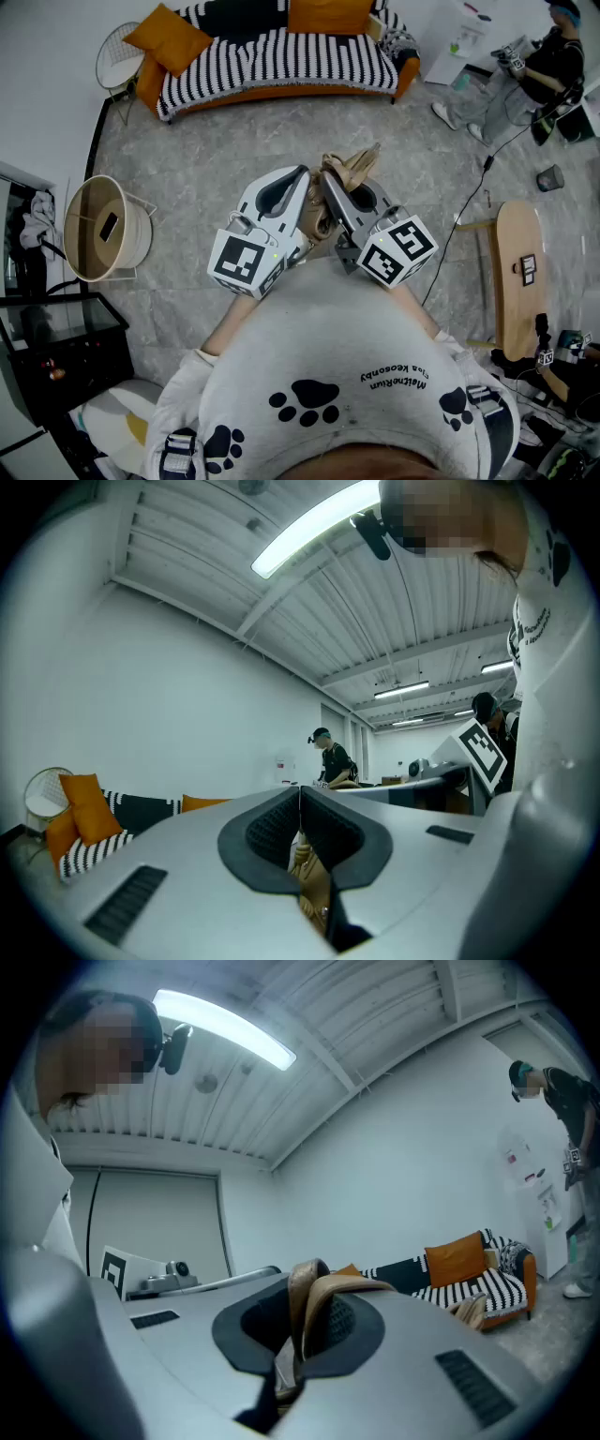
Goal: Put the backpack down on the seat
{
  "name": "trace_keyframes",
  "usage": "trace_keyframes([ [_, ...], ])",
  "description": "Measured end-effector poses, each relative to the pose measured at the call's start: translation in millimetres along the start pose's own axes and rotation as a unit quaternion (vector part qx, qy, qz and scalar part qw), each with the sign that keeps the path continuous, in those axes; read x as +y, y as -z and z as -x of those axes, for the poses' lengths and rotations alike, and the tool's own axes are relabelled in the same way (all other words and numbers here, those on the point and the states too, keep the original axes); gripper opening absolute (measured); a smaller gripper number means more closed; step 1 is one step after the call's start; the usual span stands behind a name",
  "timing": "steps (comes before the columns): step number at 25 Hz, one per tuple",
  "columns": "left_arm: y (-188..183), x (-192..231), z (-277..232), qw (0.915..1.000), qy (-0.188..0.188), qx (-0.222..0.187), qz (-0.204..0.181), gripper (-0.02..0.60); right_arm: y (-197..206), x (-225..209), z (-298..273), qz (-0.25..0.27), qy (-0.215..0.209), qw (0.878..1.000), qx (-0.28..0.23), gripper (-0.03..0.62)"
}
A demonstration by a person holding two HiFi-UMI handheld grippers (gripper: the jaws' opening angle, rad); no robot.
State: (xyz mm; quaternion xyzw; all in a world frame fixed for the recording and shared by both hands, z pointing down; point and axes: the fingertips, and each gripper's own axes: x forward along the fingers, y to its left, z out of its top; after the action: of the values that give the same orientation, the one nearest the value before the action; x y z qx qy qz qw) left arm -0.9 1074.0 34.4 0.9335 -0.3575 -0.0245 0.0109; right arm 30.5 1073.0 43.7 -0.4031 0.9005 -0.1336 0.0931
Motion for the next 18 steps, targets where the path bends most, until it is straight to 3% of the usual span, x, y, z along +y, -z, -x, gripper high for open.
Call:
trace_keyframes([
  [10, 9, 18, 42, 0.9998, 0.01, 0.007, 0.013, 0.02, 16, 37, -15, 0.025, 0.046, 0.999, 0.008, 0.032],
  [18, 19, 37, 54, 0.9984, 0.032, 0.004, 0.046, 0.02, 33, 47, -29, 0.005, 0.074, 0.997, 0.028, 0.032],
])
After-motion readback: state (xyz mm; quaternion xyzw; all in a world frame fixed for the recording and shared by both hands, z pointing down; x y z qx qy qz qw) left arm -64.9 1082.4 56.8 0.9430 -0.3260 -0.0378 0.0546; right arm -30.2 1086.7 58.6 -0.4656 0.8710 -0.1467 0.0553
